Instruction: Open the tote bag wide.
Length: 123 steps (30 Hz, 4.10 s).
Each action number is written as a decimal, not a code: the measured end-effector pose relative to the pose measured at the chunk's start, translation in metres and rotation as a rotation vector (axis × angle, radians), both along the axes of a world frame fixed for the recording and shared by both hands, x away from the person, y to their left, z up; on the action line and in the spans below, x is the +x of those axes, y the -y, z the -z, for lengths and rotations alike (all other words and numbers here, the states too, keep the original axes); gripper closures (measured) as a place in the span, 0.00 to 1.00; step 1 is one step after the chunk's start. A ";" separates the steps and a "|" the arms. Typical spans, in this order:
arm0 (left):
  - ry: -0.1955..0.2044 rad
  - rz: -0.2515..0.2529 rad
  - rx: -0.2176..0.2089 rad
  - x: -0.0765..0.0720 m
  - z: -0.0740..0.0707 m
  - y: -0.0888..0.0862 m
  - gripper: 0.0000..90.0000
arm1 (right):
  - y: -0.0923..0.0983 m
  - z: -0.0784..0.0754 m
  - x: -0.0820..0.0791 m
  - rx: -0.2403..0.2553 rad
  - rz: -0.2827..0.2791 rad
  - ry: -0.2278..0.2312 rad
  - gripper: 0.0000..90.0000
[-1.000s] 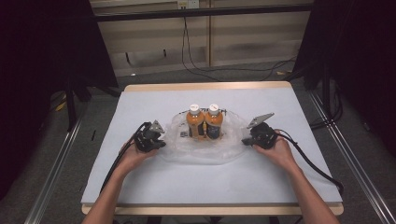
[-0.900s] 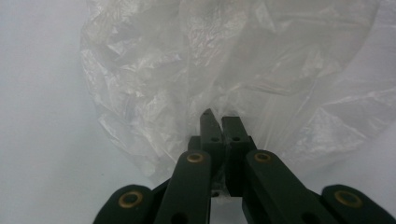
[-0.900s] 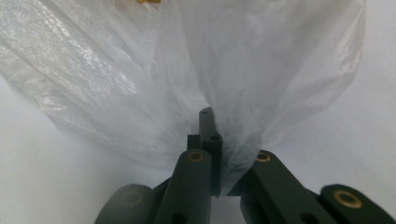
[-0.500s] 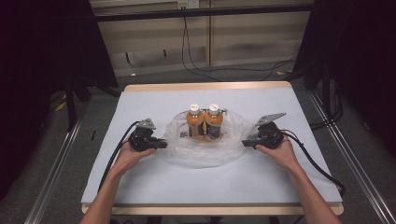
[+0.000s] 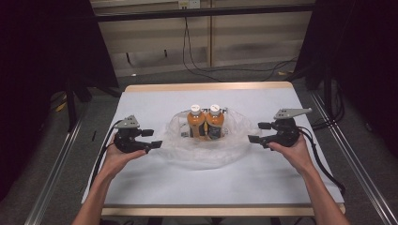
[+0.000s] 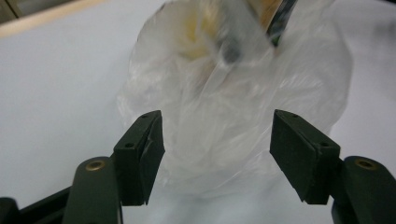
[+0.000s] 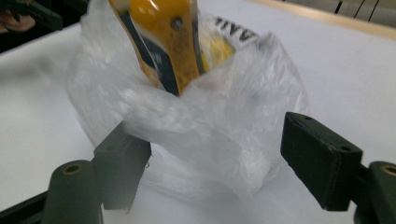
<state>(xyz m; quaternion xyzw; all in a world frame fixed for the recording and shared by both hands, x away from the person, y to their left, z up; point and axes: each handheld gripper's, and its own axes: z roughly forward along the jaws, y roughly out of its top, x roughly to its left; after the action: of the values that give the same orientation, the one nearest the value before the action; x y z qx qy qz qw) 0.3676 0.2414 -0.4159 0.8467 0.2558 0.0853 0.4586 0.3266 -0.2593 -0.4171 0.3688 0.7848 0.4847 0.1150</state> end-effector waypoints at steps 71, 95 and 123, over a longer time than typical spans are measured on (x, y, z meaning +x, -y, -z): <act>-0.020 0.146 0.679 0.062 0.041 0.111 1.00 | -0.070 0.041 0.071 -0.809 -0.189 -0.134 1.00; -0.068 0.153 0.649 0.070 0.040 0.087 1.00 | -0.039 0.040 0.064 -0.751 -0.168 -0.170 1.00; -0.097 0.173 0.462 0.060 0.029 0.065 1.00 | -0.050 0.023 0.055 -0.582 -0.187 -0.120 1.00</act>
<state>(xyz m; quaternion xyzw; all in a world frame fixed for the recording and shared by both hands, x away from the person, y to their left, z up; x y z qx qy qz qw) 0.4275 0.1759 -0.4454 0.9510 0.1777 0.0610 0.2454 0.3816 -0.2091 -0.4406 0.2744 0.9265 0.2255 0.1241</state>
